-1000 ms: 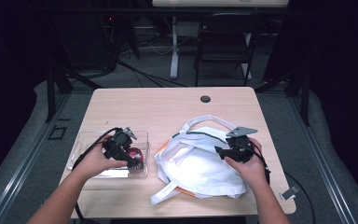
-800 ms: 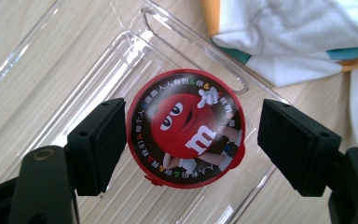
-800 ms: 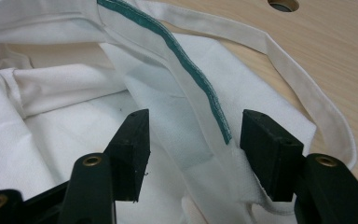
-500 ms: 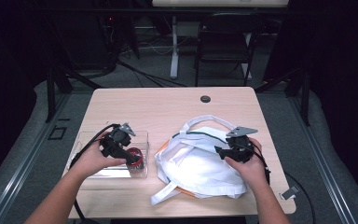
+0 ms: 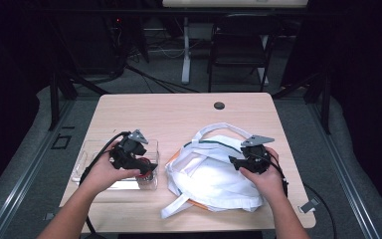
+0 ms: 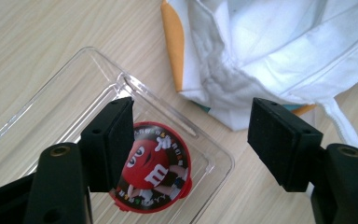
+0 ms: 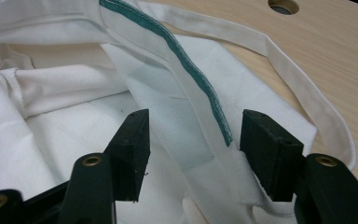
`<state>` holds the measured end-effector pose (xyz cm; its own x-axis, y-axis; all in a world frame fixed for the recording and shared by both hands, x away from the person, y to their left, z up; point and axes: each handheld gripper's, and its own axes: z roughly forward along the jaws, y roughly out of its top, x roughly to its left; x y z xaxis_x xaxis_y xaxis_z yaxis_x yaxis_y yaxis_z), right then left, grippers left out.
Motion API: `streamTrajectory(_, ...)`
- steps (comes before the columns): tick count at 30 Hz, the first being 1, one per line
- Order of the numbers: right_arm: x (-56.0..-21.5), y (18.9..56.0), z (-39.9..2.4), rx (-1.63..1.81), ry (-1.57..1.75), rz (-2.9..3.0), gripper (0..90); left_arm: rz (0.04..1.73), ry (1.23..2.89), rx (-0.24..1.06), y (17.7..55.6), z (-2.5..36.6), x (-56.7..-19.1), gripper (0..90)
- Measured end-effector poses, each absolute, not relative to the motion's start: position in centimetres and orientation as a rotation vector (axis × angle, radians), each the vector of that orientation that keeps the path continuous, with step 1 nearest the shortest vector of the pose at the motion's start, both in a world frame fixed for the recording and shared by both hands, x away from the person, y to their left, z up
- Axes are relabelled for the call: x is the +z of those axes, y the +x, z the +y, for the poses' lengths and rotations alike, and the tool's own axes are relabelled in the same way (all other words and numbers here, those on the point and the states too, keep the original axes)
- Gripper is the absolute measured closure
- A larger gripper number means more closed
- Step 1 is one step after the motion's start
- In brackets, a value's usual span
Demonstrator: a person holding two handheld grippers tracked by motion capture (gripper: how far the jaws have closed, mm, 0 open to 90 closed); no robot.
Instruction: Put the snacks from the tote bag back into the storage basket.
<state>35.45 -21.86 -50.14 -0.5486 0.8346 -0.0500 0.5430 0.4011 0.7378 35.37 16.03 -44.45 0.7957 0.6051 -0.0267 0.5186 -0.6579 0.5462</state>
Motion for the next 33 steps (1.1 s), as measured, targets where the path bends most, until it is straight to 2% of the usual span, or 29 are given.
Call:
streamTrajectory(11, -50.1, 35.4, -21.8, 0.963, 1.178, 2.254, 43.8, 0.831, 2.411, 0.208, 34.4, 14.3, -45.2, 37.5)
streamTrajectory(15, -50.0, 35.3, -21.8, 0.969, 1.174, 2.249, 43.7, 0.846, 2.423, 0.259, 34.1, 13.6, -45.9, 37.9)
streamTrajectory(20, -50.0, 35.3, -21.7, 0.967, 1.166, 2.243, 43.7, 0.824, 2.416, 0.234, 33.4, 13.2, -46.7, 38.6)
streamTrajectory(33, -50.0, 35.1, -21.5, 0.984, 1.144, 2.243, 45.0, 0.793, 2.41, 0.278, 31.3, 11.8, -48.3, 39.7)
